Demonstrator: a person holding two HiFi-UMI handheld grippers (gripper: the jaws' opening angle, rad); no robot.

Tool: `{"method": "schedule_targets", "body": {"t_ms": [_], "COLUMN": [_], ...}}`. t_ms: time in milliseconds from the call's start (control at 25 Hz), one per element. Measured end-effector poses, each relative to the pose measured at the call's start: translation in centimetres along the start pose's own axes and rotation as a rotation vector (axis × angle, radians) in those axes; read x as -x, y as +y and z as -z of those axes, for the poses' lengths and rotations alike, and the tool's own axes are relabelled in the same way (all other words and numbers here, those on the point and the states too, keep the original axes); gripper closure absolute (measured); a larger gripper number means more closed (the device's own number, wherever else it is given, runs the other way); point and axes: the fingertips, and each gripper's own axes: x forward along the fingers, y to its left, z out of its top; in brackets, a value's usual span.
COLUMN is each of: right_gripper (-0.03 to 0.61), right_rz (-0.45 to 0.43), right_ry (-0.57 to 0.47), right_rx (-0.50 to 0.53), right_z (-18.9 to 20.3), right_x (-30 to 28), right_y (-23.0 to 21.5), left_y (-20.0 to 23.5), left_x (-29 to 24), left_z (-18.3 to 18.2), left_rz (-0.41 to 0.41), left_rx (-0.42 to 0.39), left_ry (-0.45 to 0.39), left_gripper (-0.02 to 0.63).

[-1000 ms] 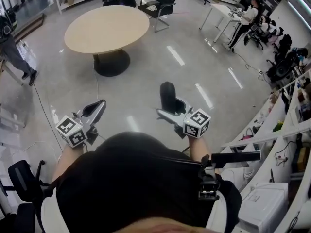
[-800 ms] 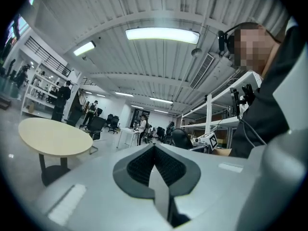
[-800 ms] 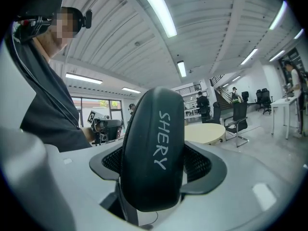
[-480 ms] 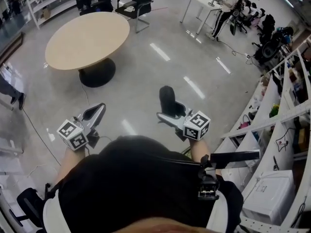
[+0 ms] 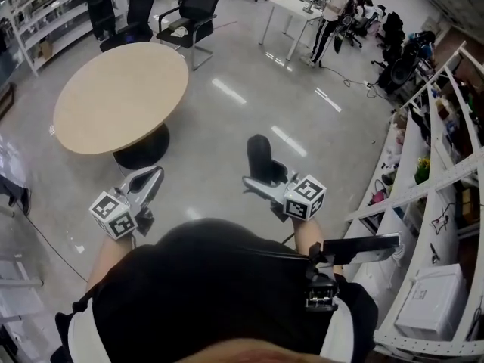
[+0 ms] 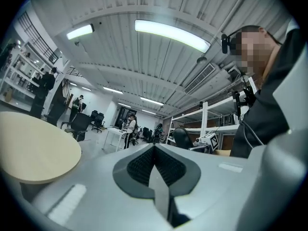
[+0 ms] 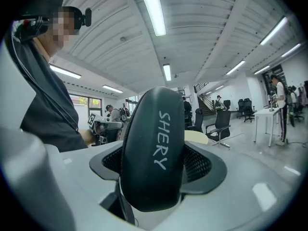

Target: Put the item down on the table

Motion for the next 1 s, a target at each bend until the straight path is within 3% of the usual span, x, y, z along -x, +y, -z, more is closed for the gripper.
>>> {"method": "schedule_targets", "body": {"t_ms": [200, 480, 680, 1000], "right_gripper": [0.212, 0.212, 0.212, 0.212], "right_rz": [0.044, 0.078, 0.028, -0.050], "right_ry": [0.012, 0.022, 0.015, 0.017], "right_rx": [-0.025, -0.059, -0.052, -0.002], "right_z": [-0.3, 0.1, -0.9, -4.2], "right_x": [-3.8, -4.8, -4.5, -0.6], "right_y": [-3.1, -10.0, -16.9, -30.4], "left_y": [4.6, 8.3, 9.2, 7.0], "left_x": [-2.9, -9.0, -16.0, -29.9], "left_z": [-0.6, 0.1, -0.1, -1.2], "left_rz": [0.062, 0.080, 0.046, 0.001], "left_rx": [-0.013, 0.011, -0.004, -0.024], "left_ry": [0.021, 0.055, 0.050, 0.001], "left_gripper": [0.620, 0.620, 0.620, 0.620]}}
